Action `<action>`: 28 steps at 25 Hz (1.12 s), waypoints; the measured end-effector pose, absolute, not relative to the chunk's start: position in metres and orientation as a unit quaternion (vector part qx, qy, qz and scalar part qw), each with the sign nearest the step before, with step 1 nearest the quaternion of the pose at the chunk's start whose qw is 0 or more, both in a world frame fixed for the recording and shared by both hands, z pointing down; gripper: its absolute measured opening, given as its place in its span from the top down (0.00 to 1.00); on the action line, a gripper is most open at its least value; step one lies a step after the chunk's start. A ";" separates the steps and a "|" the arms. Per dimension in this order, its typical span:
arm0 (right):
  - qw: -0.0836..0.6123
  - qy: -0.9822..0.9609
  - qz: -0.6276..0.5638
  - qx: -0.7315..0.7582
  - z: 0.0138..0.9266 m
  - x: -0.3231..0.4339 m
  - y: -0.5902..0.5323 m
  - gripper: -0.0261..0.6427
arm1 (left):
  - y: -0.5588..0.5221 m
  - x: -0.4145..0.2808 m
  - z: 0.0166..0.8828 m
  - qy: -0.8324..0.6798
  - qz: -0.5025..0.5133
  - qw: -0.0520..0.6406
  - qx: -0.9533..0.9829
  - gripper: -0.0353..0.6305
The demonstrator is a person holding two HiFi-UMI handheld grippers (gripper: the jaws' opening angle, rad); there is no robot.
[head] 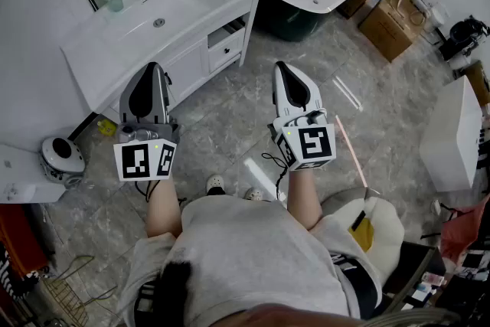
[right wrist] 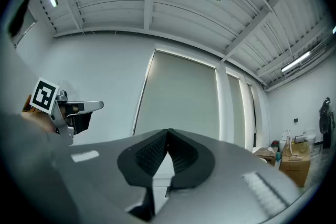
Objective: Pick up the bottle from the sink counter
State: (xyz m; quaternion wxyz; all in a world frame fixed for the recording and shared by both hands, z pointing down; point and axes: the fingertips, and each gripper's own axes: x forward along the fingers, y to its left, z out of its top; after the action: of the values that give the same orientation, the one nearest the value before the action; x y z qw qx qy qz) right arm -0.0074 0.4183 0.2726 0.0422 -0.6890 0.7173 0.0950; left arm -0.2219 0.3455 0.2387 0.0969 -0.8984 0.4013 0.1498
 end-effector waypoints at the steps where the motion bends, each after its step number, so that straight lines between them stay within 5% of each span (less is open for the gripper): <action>1: 0.042 0.717 0.095 -0.690 0.272 -0.009 0.415 0.94 | 0.342 -0.224 0.238 0.401 0.150 0.098 -0.898 0.94; 28: 0.056 0.705 0.095 -0.701 0.286 -0.044 0.340 0.94 | 0.253 -0.260 0.253 0.378 0.155 0.091 -0.908 0.94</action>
State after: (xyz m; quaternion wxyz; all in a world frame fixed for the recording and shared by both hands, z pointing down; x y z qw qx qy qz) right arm -0.0444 0.3399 0.2860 0.0558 -0.7007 0.7048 0.0952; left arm -0.2597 0.2529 0.2528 0.0907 -0.9082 0.3778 0.1555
